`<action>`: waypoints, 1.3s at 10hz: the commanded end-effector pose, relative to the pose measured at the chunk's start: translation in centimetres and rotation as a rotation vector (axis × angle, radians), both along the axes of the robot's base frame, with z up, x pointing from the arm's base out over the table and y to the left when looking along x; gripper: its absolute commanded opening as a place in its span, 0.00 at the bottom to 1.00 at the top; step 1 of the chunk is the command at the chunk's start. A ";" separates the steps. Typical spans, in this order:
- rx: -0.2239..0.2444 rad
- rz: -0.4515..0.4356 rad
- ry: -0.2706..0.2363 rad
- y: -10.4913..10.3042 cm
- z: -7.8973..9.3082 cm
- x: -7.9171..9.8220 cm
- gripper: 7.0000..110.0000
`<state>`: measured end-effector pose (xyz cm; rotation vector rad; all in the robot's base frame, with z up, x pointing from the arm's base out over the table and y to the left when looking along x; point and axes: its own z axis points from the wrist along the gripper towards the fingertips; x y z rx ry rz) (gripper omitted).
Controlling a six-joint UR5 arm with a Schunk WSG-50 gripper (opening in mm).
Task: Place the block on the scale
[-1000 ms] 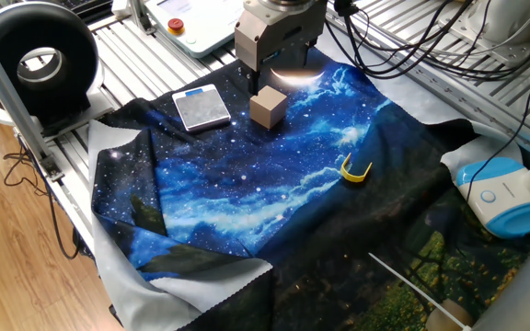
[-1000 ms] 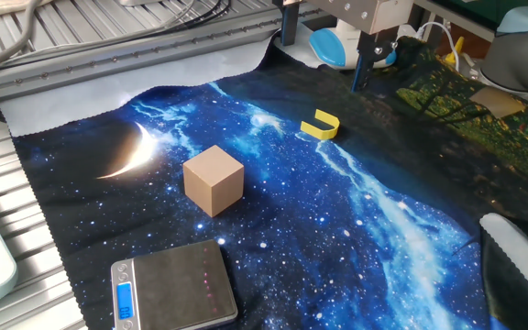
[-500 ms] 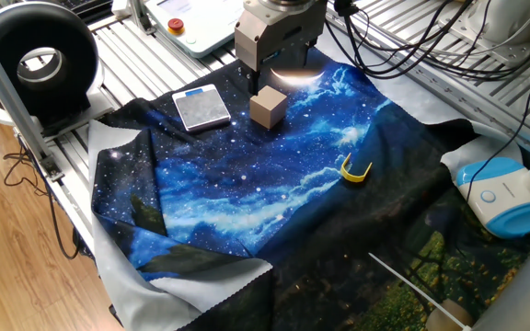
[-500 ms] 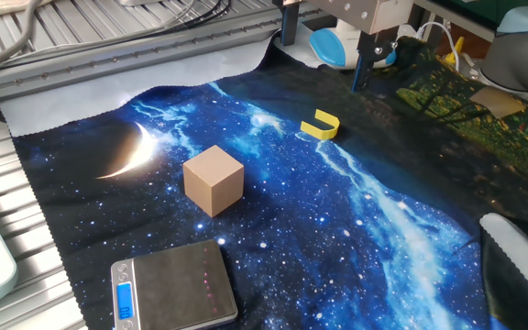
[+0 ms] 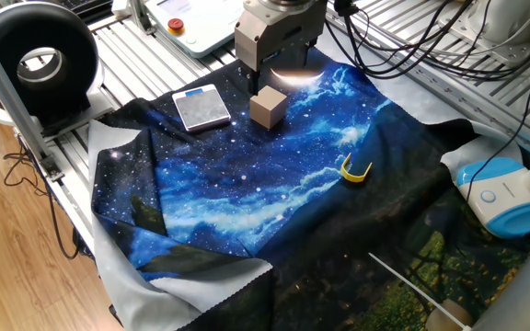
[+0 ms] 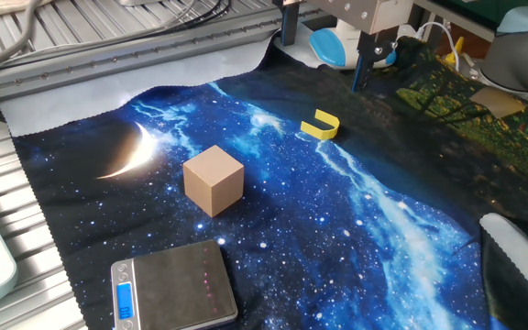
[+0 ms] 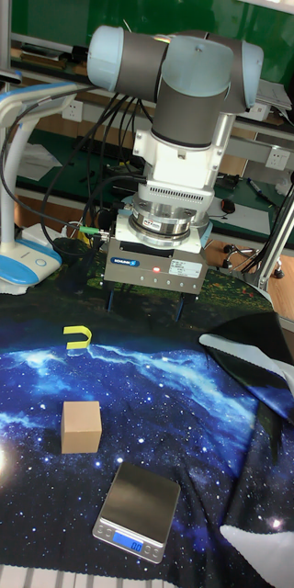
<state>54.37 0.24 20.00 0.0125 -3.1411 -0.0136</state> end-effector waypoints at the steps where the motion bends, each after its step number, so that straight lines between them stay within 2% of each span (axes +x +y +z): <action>1: 0.058 -0.149 -0.248 1.2 0.8 6.2 0.99; 2: 0.058 -0.149 -0.248 1.2 0.7 6.3 0.00; 13: 0.066 -0.148 -0.257 1.2 0.8 6.5 0.00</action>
